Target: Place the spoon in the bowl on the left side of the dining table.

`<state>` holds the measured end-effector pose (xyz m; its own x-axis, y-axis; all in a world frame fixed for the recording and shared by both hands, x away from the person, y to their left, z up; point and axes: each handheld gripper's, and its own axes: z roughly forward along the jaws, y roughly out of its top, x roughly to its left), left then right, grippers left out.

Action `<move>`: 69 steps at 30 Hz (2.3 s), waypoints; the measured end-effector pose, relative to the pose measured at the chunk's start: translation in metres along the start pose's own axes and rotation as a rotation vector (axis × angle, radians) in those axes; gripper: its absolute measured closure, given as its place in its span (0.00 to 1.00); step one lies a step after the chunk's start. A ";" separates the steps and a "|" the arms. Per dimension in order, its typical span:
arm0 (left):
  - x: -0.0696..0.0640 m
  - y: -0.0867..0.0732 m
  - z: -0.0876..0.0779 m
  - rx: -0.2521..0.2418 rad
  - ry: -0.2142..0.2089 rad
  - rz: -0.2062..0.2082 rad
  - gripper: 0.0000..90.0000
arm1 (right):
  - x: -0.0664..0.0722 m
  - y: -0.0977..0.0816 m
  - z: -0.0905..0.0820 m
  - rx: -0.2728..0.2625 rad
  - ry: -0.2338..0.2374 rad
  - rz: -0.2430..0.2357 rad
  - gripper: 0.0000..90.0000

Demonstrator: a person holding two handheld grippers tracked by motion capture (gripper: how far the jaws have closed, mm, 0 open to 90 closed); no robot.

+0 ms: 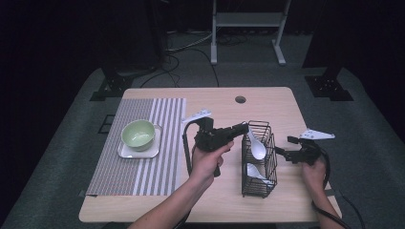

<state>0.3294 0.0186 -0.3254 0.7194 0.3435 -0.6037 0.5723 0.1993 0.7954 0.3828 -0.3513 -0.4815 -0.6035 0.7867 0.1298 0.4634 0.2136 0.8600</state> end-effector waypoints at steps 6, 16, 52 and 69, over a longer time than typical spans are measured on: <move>-0.001 0.008 -0.006 -0.020 -0.006 -0.008 0.95 | 0.000 0.000 0.000 0.002 -0.001 0.001 0.16; -0.003 0.022 -0.017 -0.057 -0.020 -0.020 0.95 | 0.000 0.000 0.000 0.004 -0.003 0.002 0.16; 0.027 0.042 -0.061 -0.148 0.069 -0.064 0.95 | 0.000 0.000 0.001 0.007 -0.006 0.005 0.16; 0.045 0.044 -0.080 -0.183 0.129 -0.087 0.95 | 0.000 0.000 0.001 0.008 -0.008 0.005 0.16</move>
<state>0.3558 0.1163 -0.3130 0.6075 0.4295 -0.6682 0.5409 0.3924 0.7440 0.3834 -0.3512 -0.4819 -0.5957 0.7926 0.1303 0.4715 0.2138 0.8555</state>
